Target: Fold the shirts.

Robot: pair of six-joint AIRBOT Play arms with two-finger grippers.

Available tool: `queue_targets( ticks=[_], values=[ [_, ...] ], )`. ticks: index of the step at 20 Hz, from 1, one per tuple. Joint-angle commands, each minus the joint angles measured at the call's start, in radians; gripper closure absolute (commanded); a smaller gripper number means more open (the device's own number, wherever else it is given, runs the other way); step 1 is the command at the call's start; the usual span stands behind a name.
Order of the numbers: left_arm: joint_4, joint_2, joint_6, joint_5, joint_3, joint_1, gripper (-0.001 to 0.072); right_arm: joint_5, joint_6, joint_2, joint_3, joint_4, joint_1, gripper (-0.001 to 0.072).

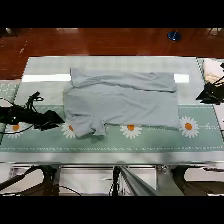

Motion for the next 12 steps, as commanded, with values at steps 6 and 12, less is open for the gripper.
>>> queue_targets(
  ticks=[6, 12],
  values=[
    [-0.055, -0.12, -0.076, 0.181, -0.028, -0.22, 0.0135, 0.007, -0.008, 0.033, -0.008, 0.022, -0.004, 0.0339],
    [-0.052, -0.136, -0.106, 0.268, -0.027, -0.242, 0.0685, 0.009, -0.008, 0.074, -0.008, -0.01, -0.005, 0.0339]
  ],
)
